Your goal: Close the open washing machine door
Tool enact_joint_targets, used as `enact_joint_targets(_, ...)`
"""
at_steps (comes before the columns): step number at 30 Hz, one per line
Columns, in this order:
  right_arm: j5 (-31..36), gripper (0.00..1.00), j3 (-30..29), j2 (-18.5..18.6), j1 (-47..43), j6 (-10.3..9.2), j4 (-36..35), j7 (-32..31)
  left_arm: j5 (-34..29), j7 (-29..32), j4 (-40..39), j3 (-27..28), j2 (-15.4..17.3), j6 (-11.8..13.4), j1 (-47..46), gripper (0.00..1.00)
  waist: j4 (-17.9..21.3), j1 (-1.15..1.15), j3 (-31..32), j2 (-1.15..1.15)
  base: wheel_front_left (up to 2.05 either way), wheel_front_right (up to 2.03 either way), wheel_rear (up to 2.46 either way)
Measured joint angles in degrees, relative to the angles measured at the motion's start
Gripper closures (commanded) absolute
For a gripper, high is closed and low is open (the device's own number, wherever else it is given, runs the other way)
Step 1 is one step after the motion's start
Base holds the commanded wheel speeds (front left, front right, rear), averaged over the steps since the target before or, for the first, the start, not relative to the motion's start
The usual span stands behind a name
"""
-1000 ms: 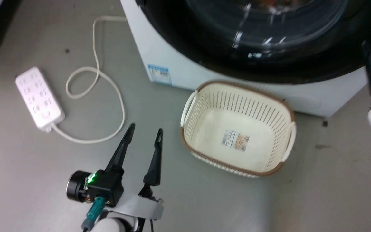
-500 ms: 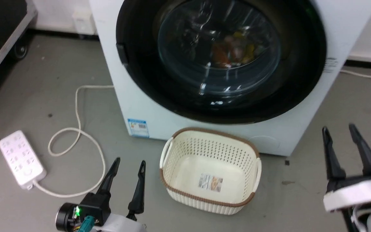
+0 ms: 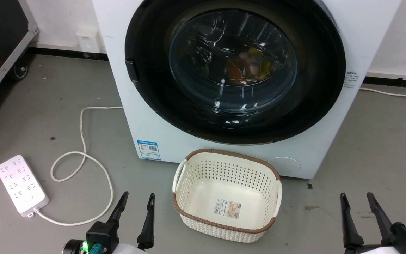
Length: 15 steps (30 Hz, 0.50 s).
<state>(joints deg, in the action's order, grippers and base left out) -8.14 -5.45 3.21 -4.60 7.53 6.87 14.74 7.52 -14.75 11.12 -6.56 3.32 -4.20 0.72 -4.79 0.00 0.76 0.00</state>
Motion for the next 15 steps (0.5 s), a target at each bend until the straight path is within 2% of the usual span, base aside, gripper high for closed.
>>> enact_joint_targets(3,0.0,0.00,0.3,-0.1,-0.2,0.00,0.1,0.0,0.7,0.0,1.1,0.2,0.0,0.0,0.0,0.00,-0.4,0.00,0.1,0.00,0.00,0.00,0.00)
enact_joint_targets(4,0.0,1.00,0.3,0.0,-0.2,0.00,0.1,0.0,0.8,0.1,1.2,0.2,0.0,0.0,0.0,1.00,-0.5,0.00,0.2,0.00,0.00,0.00,0.00)
enact_joint_targets(15,0.2,1.00,0.4,0.0,-0.1,0.00,0.1,-0.9,0.7,0.7,0.8,0.2,-0.1,0.0,0.0,1.00,-0.2,0.00,0.1,0.00,0.00,0.00,0.00)
